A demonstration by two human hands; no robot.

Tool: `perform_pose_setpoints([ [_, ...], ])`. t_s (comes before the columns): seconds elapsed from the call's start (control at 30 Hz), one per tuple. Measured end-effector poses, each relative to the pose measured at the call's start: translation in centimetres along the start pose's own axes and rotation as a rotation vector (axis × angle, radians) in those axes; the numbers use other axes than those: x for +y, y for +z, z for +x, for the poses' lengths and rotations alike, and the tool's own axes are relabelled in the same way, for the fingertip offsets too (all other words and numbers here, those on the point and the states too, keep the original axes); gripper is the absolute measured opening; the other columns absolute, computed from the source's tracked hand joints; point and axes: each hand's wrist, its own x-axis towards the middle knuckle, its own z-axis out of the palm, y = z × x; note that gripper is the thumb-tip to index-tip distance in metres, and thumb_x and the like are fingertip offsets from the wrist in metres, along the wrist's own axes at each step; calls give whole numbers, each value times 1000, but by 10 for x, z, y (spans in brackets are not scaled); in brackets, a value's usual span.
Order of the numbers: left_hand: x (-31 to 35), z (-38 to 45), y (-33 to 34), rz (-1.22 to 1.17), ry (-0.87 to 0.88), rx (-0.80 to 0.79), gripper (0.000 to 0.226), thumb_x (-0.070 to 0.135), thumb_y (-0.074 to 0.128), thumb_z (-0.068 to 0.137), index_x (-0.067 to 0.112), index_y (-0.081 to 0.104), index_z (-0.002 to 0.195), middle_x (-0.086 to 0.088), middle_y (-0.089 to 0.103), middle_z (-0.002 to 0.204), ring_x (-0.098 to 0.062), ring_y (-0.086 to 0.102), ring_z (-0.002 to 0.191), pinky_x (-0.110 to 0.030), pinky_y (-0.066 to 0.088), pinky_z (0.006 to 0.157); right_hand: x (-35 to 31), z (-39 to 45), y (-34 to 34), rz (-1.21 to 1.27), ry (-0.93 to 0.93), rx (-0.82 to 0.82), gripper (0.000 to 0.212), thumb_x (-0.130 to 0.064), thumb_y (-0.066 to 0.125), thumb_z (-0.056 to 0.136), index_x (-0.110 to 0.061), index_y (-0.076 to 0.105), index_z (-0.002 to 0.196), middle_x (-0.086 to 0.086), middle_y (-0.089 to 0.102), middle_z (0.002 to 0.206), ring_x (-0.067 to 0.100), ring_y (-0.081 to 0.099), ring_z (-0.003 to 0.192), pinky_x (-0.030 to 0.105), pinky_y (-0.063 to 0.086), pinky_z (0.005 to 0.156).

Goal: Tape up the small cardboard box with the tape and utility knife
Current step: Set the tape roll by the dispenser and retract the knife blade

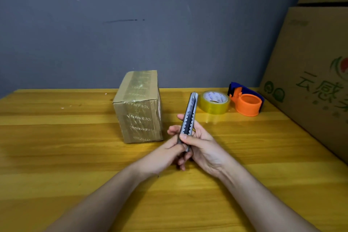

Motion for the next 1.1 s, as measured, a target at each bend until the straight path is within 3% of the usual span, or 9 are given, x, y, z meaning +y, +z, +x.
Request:
perform_pose_setpoints([
  [0.07,-3,2,0,-31,3,5,16,9,38,98,17,43,110,-3,45,71,-6,45,52,-22,47,54,1,0,0,-17,-11,37,51,2,57,86,-17,46,131,7,70,114,20,69,98,27,52,37],
  [0.2,-7,10,-1,-125,16,86,15,10,39,98,11,42,113,-7,55,73,-10,57,54,-22,49,51,5,3,4,-129,-25,180,36,-7,56,89,-10,53,125,4,69,119,9,61,52,19,42,34],
  [0.3,-4,12,5,-107,23,229,19,4,38,99,16,50,107,-5,61,79,-9,63,55,-20,53,48,7,3,6,-214,-44,261,22,-7,52,93,-12,59,114,4,69,105,6,66,76,16,50,50],
  [0.4,-10,18,6,154,33,398,18,7,48,95,14,57,109,-3,56,82,-12,63,66,-29,57,56,4,4,6,-381,-91,342,14,-6,56,92,-11,61,103,3,66,88,1,63,69,13,48,58],
  [0.53,-9,32,1,630,37,629,20,13,58,85,6,65,103,-4,57,81,-30,56,98,-28,39,73,0,15,0,-612,-110,411,16,-10,63,88,-13,65,104,9,68,106,17,63,96,28,50,90],
  [0.63,-1,44,12,589,-57,672,63,11,63,81,10,38,139,-12,58,126,-29,53,120,-33,44,95,-1,30,-7,-753,-117,499,26,-18,67,85,-18,65,111,11,63,116,24,60,110,39,46,100],
  [0.7,2,54,17,567,-105,691,81,10,63,81,15,18,148,-10,51,139,-28,52,125,-37,43,101,-10,38,-9,-760,-89,568,42,-17,68,85,-14,57,126,11,63,117,25,59,114,36,45,101],
  [0.87,11,79,18,663,-160,688,37,23,56,86,19,55,123,-11,66,117,-33,59,110,-37,48,86,-24,57,-28,-848,32,659,61,-22,70,84,-8,45,137,14,63,120,24,60,112,31,45,96],
  [1.1,7,115,12,858,-345,732,33,22,42,94,22,56,124,-9,55,130,-31,44,127,-44,32,104,-21,95,-56,-976,179,642,39,-25,65,86,-10,61,122,12,68,119,30,62,112,41,48,96],
])
